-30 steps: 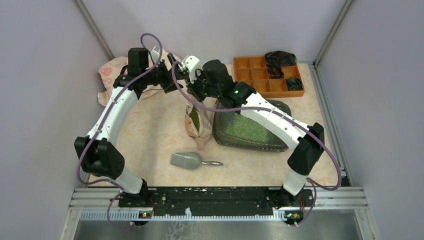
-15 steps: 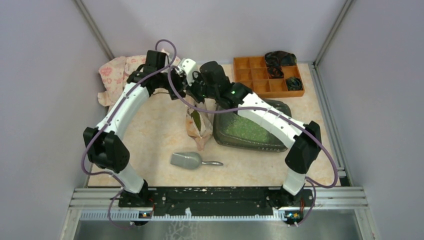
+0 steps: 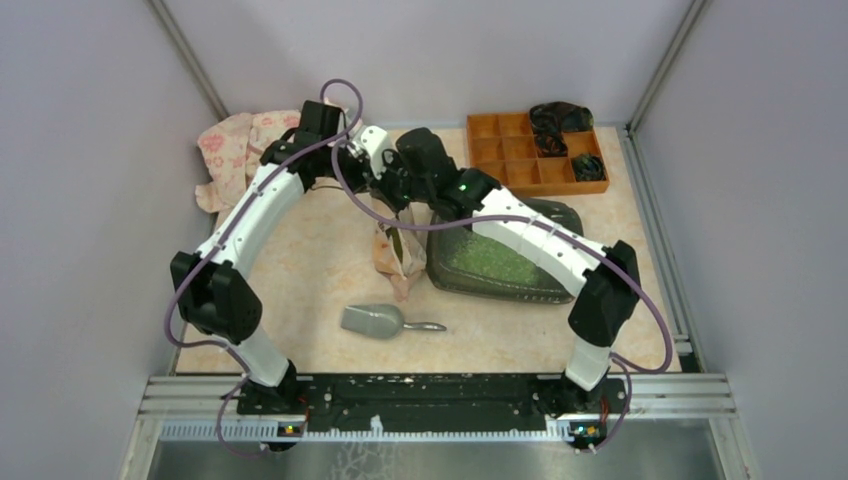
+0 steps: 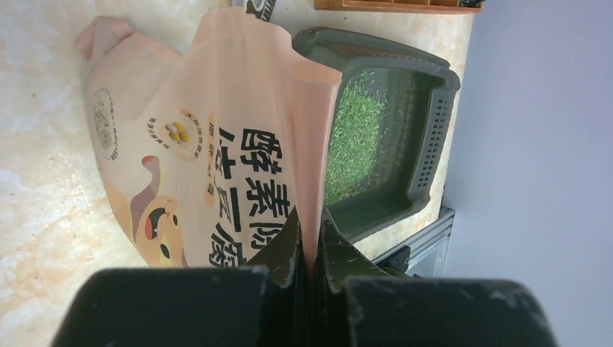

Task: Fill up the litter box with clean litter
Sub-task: Open the cat litter bag at the center of the board.

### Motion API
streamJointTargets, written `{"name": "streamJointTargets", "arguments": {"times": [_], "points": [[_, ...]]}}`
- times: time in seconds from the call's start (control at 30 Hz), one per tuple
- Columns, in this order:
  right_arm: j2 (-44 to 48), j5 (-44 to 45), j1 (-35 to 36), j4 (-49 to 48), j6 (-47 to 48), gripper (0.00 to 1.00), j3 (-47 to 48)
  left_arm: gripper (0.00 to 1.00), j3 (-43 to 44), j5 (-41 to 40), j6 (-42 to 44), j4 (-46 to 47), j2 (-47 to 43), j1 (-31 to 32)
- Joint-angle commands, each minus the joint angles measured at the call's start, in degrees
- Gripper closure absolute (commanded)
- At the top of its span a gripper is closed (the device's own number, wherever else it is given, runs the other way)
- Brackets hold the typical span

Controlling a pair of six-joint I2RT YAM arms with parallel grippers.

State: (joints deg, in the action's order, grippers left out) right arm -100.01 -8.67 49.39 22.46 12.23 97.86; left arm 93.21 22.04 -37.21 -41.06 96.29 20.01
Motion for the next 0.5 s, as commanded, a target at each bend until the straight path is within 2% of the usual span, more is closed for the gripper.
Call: {"name": "streamJointTargets", "arguments": {"times": [0.0,0.1,0.33,0.4,0.47], "points": [[2.73,0.60,-0.84,-5.64,-1.51,1.00,1.34,1.00,3.37,-4.08,3.02,-3.36,1.27,0.17],[5.07,-0.12,-2.80,-3.60,-5.78,0.83,2.62,1.00,7.31,-6.24,4.69,-6.31,2.50,-0.16],[15.06,2.01,-5.35,2.65,-14.78,0.81,-3.53,1.00,8.15,-6.09,6.07,-7.75,2.56,-0.96],[18.00,2.53,-5.35,3.50,-17.79,0.84,-7.42,1.00,8.09,-5.75,6.25,-7.77,2.29,-1.40],[20.07,1.86,-5.28,3.85,-20.89,1.00,-10.96,1.00,8.11,-6.60,6.47,-7.72,1.86,-1.90]]}}
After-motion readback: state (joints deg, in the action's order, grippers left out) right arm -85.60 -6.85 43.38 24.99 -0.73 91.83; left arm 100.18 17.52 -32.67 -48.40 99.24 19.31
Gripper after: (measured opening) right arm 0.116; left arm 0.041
